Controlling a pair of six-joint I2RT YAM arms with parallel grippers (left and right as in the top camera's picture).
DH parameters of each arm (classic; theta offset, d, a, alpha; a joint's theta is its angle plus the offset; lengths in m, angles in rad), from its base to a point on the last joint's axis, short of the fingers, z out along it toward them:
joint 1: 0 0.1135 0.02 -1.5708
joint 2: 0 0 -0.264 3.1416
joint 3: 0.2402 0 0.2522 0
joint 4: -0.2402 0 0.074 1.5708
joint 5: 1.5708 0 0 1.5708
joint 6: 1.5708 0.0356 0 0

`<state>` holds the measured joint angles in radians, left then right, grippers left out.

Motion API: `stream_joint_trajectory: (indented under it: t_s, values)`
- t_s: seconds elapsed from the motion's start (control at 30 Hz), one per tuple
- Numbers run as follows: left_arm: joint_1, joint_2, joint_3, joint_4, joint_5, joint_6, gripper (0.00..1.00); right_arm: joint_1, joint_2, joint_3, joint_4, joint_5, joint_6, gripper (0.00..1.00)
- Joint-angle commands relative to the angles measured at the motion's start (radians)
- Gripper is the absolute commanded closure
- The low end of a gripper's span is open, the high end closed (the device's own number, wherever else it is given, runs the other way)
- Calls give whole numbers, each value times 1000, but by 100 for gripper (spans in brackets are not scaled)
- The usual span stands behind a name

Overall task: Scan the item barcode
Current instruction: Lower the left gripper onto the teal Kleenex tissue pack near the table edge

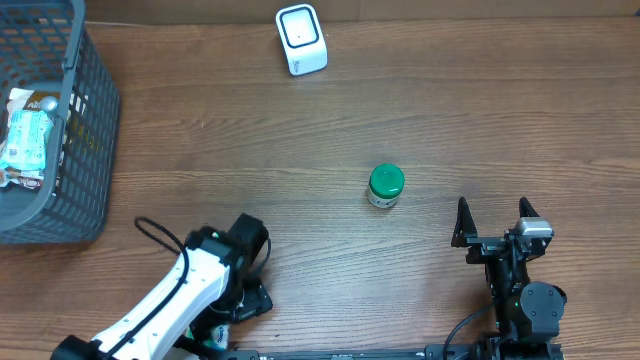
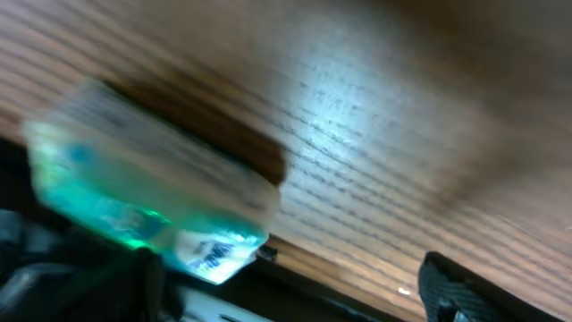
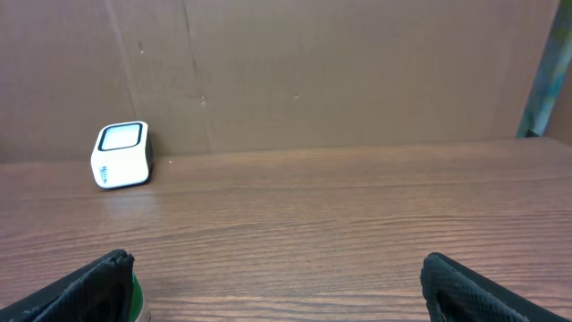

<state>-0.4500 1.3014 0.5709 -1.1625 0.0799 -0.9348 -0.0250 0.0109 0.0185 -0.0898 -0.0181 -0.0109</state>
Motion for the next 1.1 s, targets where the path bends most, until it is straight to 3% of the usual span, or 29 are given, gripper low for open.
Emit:
stream_joint_trajectory:
  t_s: [0.0, 0.13, 0.43, 0.53, 0.73, 0.8, 0.93, 1.07]
  values:
    - [3, -11, -90, -3, 138, -81, 11, -3, -8, -11, 6, 10, 4, 0]
    - [3, -11, -109, 49, 150, -82, 27, -3, -8, -11, 6, 10, 4, 0]
    - [5, -11, 34, 103, 92, 129, 23, -3, -8, -11, 6, 10, 4, 0]
    - [5, -11, 76, 171, 10, 192, 24, -3, -8, -11, 6, 10, 4, 0]
    - [5, -11, 97, 362, 24, 330, 32, -3, -8, -11, 6, 10, 4, 0]
    - [8, -11, 159, 303, -10, 338, 30, -3, -8, -11, 6, 10, 4, 0]
    - [18, -11, 363, 30, -69, 338, 22, -3, -8, -11, 6, 10, 4, 0]
    - [18, -11, 428, -145, -89, 336, 25, -3, -8, -11, 6, 10, 4, 0]
